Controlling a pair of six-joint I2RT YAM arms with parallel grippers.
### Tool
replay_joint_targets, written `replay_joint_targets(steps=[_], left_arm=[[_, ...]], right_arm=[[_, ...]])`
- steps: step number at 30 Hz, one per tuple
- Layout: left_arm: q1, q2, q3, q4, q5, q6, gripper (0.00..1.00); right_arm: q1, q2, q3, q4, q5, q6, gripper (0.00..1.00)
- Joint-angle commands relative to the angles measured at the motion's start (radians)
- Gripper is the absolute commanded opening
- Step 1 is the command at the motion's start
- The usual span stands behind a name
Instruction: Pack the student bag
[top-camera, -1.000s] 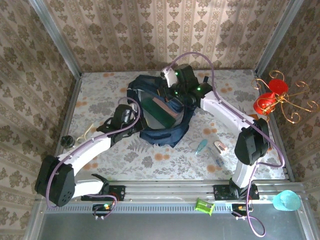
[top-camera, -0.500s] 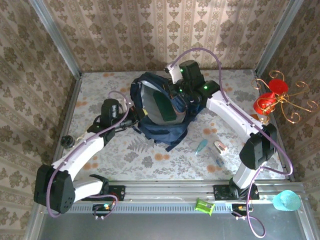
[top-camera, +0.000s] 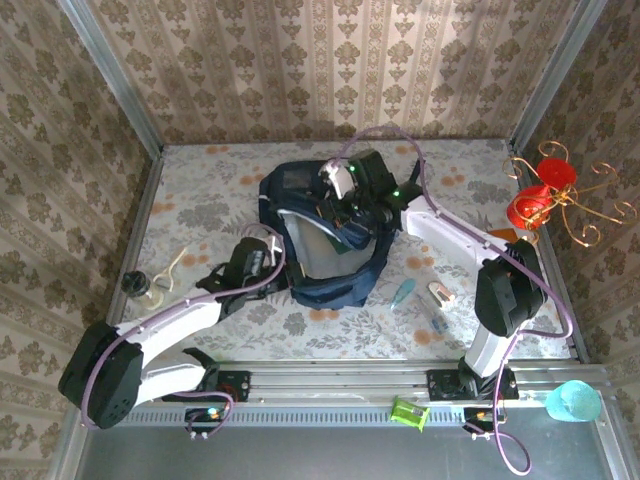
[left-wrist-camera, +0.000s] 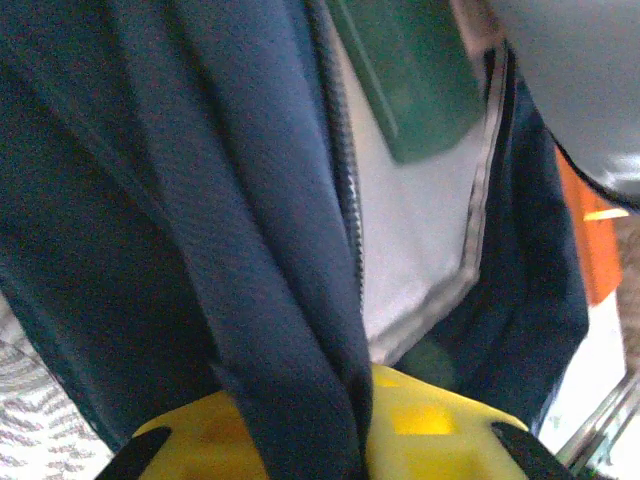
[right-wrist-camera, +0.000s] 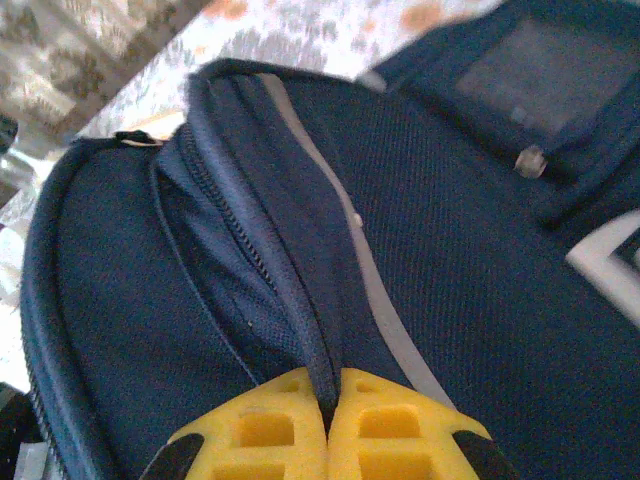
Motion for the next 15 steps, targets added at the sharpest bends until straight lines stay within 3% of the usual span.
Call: replay_joint_targets(steps=[1,5,10,12,15], left_arm=[[-0.055,-0.017,-0.018,0.027,0.025,0.031,0.33],[-0.045,-0.098,-0.011,-0.138,-0.005,0.127,0.52],[0.012,-0.331,-0.016,-0.293,-0.008,0.266,0.66],[0.055,-0.44,-0.022,-0.305,-0.045,0.288,0.77],[0.159,-0.486,-0.014,-0.249,-0.058,0.266,0.82]], right_arm=[[-0.003,-0.003,-0.116,0.035,-0.013,0.06,0.07],[0.0,-0.106,-0.252,0.025,-0.017,0.076,0.22],[-0.004,-0.255,-0.345,-0.003,-0.026,0.071,0.42],[-0.015,-0.303,-0.372,0.011,-0.028,0.081,0.47],[-0.055,-0.332,-0.413,0.05,0.023,0.124,0.52]])
